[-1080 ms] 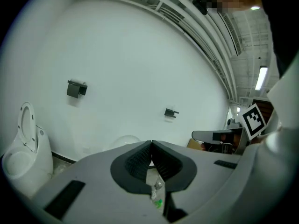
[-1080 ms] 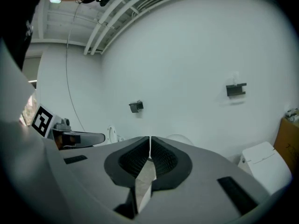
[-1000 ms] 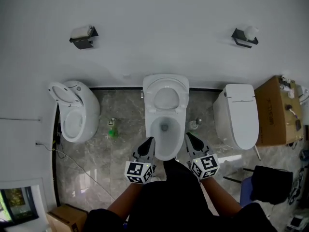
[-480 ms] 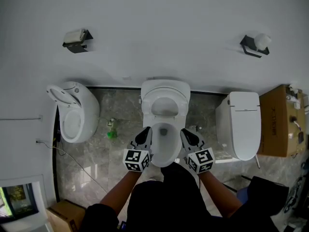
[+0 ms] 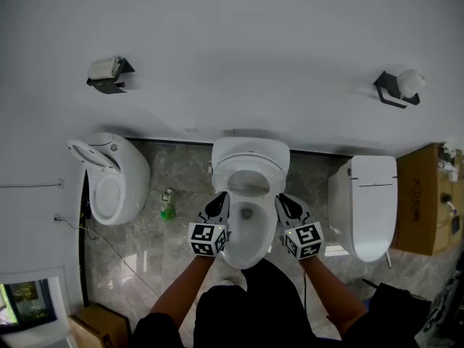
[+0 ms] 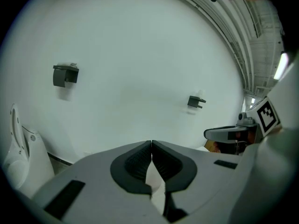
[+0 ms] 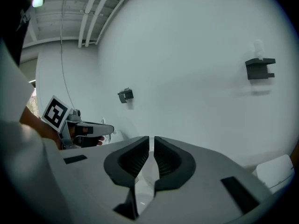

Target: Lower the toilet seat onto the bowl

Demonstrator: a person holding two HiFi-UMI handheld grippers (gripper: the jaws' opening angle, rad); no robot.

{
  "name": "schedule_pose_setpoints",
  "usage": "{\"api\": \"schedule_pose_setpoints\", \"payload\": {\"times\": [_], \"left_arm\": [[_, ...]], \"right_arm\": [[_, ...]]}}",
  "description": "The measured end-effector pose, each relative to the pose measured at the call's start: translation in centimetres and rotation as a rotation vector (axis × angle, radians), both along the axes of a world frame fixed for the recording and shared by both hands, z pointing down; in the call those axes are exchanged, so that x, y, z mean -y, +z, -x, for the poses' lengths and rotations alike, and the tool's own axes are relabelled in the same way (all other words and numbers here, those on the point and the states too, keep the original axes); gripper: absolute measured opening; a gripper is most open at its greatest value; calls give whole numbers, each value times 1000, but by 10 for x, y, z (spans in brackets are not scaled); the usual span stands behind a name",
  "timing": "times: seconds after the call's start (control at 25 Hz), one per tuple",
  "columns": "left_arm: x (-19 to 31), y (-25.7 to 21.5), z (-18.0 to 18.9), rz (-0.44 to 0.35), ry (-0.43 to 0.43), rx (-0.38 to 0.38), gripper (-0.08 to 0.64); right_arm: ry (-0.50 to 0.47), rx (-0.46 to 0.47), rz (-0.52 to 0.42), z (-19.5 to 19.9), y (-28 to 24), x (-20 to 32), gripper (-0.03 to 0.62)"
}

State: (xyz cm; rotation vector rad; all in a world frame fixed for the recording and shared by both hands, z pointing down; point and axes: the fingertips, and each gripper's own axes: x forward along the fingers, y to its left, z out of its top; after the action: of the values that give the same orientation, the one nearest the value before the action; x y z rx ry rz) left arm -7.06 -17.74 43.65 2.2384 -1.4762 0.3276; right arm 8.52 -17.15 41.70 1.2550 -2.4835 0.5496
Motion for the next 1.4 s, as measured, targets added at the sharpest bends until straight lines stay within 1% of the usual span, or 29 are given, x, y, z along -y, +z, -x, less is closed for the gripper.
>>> {"api": "schedule_pose_setpoints", "payload": {"times": [0.2,0.36,0.44,0.48,0.64,0.8,1.0,1.08,1.16,1.24,1.4], "left_arm": [[31,13,-1,6,-26,-31,15],[54,25,-9,1,2,5,17],[63,34,-11,6,16,23,18],[67,39,-11,12,21,28,21],[85,55,-9,39,28,34,72],[100,71,-8,55,61,82,89],[113,92,-6,95,52,110,91],[117,101,-10,99,86,139,107],[120,110,-15,101,129,187,126],[122,115,-17,102,148,224,130],[127,122,-13,107,122,249,130]], "right_arm": [[-10,5,14,3,18,32,35],[-25,-30,20,4,37,57,53],[-32,-55,19,6,46,67,107],[-35,-68,15,6,50,71,109],[-64,-121,-2,10,66,89,109],[-50,-166,4,8,84,102,109],[-38,-207,28,9,104,107,109],[-50,-215,38,14,111,108,109],[-67,-222,38,20,115,110,109],[-78,-228,33,24,117,112,109],[-81,-242,35,25,124,119,109]]}}
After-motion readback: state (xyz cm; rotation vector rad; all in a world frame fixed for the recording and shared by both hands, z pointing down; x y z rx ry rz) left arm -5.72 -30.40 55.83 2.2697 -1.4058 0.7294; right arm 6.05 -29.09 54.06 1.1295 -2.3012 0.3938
